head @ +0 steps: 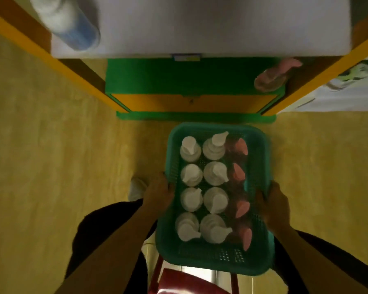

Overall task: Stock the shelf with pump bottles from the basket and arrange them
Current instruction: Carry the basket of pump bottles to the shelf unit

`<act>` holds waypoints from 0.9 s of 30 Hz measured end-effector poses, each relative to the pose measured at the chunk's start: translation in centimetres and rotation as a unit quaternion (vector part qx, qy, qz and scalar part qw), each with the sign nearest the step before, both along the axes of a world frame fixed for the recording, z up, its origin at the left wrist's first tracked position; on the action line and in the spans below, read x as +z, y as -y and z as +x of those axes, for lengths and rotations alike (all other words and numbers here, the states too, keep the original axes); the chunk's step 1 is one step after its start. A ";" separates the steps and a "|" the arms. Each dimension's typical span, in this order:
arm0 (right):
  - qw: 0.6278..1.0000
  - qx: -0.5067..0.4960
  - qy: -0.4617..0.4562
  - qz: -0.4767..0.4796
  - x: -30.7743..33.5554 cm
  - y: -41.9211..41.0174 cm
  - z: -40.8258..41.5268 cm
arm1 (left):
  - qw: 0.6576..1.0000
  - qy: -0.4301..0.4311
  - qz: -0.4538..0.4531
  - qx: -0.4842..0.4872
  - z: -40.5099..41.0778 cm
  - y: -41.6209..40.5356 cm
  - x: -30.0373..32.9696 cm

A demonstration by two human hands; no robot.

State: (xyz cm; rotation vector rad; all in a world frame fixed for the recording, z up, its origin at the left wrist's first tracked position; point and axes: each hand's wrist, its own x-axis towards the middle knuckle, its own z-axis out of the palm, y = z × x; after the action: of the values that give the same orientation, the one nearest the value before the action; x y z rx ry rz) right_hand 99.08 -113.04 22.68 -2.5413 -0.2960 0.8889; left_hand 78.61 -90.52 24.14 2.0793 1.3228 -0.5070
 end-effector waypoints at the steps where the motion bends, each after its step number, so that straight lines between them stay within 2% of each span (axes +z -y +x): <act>1: 1.000 -0.004 -0.018 0.011 -1.9 -0.4 0.1 | 1.000 -0.006 -0.006 0.002 -0.4 -0.1 -2.1; 4: 0.995 -0.024 -0.088 0.050 -7.7 -1.4 0.2 | 0.999 0.009 -0.015 0.031 -1.0 -0.3 -7.9; 7: 0.995 -0.033 -0.066 0.066 -13.6 -1.9 -0.1 | 0.998 0.016 -0.007 0.052 -1.3 -1.1 -13.2; 9: 0.998 0.009 -0.044 0.041 -17.8 -2.5 -0.1 | 0.998 0.003 -0.007 0.059 -1.4 -1.6 -16.6; 14: 0.998 -0.001 -0.055 0.024 -25.3 -3.3 0.5 | 0.994 0.009 -0.026 0.110 -0.7 -2.1 -22.7; 19: 0.994 -0.028 -0.103 -0.002 -28.6 -4.3 2.3 | 0.994 0.013 -0.010 0.105 -0.3 -3.2 -25.8; 21: 0.996 -0.025 -0.085 -0.009 -28.7 -4.7 2.1 | 0.996 0.010 0.023 0.089 -0.3 -3.6 -26.7; 24: 0.999 -0.023 -0.047 0.000 -27.8 -5.3 1.1 | 0.994 0.015 0.033 0.103 -0.2 -4.4 -27.4; 27: 0.999 -0.007 -0.045 -0.007 -26.9 -5.6 0.8 | 0.996 0.002 0.036 0.086 -0.6 -4.5 -27.8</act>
State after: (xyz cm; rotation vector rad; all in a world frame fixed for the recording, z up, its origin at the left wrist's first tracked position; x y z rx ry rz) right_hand 99.91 -107.44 -4.26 -2.5041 -0.2438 1.0001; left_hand 78.03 -86.06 -3.66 1.9980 1.5219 -0.3843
